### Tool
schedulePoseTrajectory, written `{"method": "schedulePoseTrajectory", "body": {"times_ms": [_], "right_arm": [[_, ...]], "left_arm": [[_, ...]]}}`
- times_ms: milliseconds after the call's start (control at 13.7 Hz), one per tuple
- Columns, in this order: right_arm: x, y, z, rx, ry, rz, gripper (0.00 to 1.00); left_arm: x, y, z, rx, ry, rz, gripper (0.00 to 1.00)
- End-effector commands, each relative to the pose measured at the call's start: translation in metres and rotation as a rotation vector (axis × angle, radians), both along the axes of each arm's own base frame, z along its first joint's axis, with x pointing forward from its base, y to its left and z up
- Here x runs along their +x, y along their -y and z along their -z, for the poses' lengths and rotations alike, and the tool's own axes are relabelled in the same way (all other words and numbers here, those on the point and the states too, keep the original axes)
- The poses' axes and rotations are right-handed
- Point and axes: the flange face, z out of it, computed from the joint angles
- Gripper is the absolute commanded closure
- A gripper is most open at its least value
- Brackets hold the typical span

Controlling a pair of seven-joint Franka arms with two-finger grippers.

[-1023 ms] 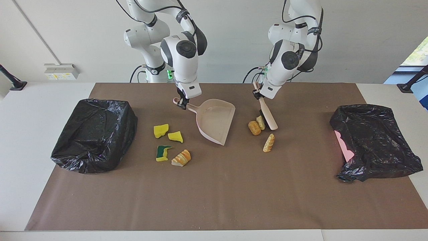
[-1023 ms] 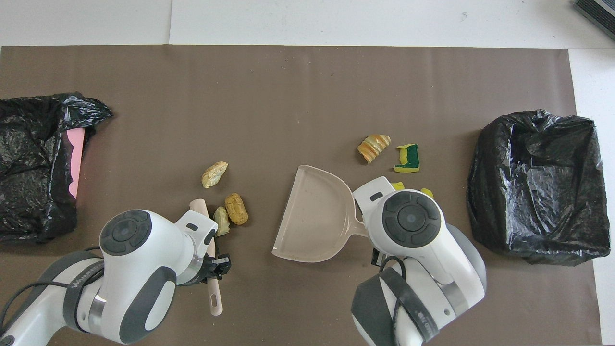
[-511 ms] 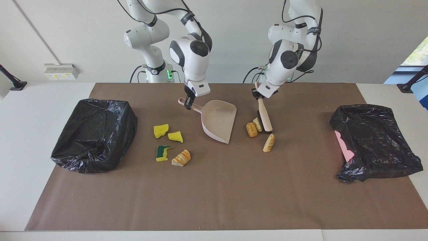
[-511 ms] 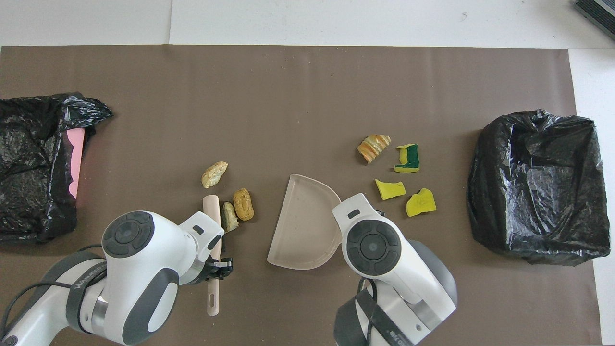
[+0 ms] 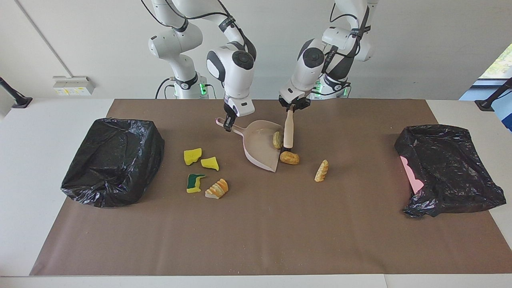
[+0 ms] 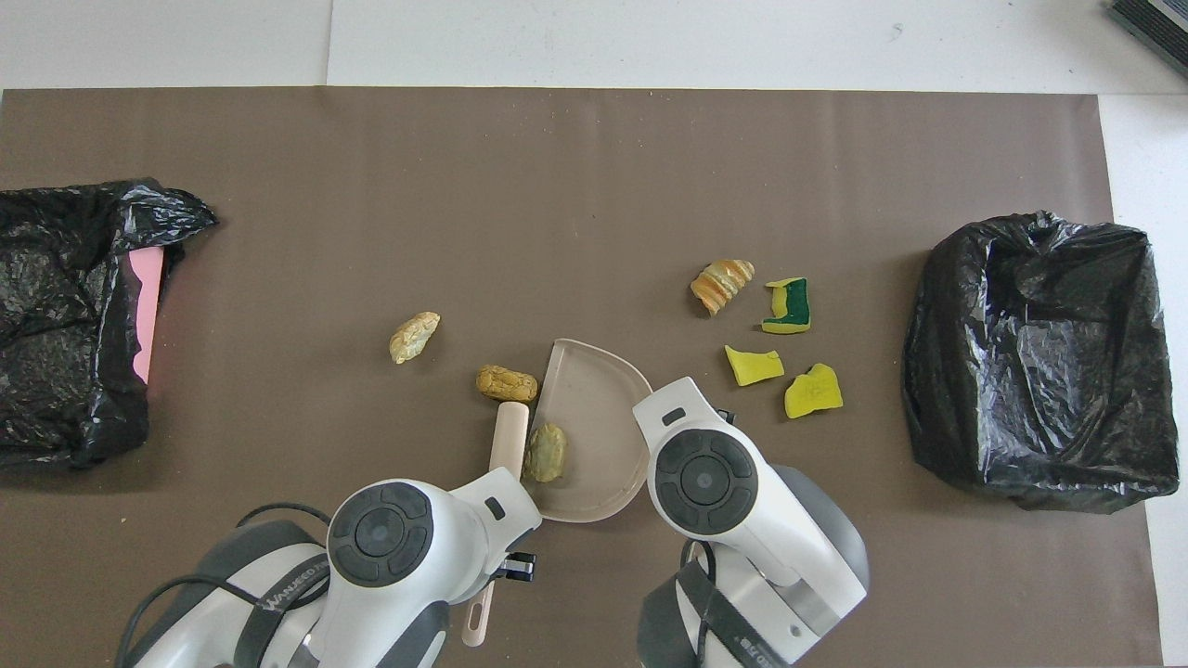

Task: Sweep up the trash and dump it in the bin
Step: 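Sweep the nearest chunks into the dustpan with the left gripper's brush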

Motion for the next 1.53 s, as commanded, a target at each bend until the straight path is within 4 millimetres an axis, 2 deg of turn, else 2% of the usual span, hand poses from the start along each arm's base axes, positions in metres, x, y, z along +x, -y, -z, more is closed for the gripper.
{"method": "schedulePoseTrajectory", "body": {"times_ms": [0, 146, 292, 438, 657, 877, 950, 1096, 1242, 1315, 1461], "right_arm": [[0.001, 0.001, 0.002, -0.007, 0.030, 0.024, 1.00], [0.001, 0.001, 0.002, -0.004, 0.028, 0.029, 1.00], [0.001, 0.001, 0.002, -0.002, 0.027, 0.032, 1.00], [0.001, 0.001, 0.002, -0.001, 0.026, 0.032, 1.00], [0.001, 0.001, 0.002, -0.001, 0.026, 0.033, 1.00], [0.001, 0.001, 0.002, 0.000, 0.025, 0.032, 1.00], [0.001, 0.001, 0.002, 0.000, 0.025, 0.034, 1.00], [0.001, 0.001, 0.002, 0.000, 0.026, 0.036, 1.00], [0.001, 0.001, 0.002, 0.000, 0.026, 0.037, 1.00], [0.001, 0.001, 0.002, 0.000, 0.026, 0.040, 1.00], [0.001, 0.002, 0.002, -0.001, 0.025, 0.040, 1.00]], "left_arm": [[0.005, 0.015, -0.022, -0.032, 0.016, 0.022, 1.00], [0.014, 0.016, -0.052, -0.025, -0.019, 0.031, 1.00], [0.040, -0.002, -0.076, -0.032, -0.021, -0.021, 1.00], [0.068, -0.024, -0.075, -0.015, 0.002, -0.070, 1.00], [0.125, -0.085, -0.070, 0.011, 0.060, 0.016, 1.00], [0.184, -0.156, -0.077, 0.006, 0.103, 0.000, 1.00], [0.198, -0.175, -0.069, 0.036, 0.107, 0.048, 1.00], [0.214, -0.199, -0.052, 0.054, 0.123, 0.122, 1.00], [0.229, -0.208, -0.024, 0.052, 0.132, 0.121, 1.00], [0.232, -0.212, -0.009, 0.051, 0.121, 0.133, 1.00], [0.229, -0.211, 0.008, 0.045, 0.094, 0.176, 1.00]]}}
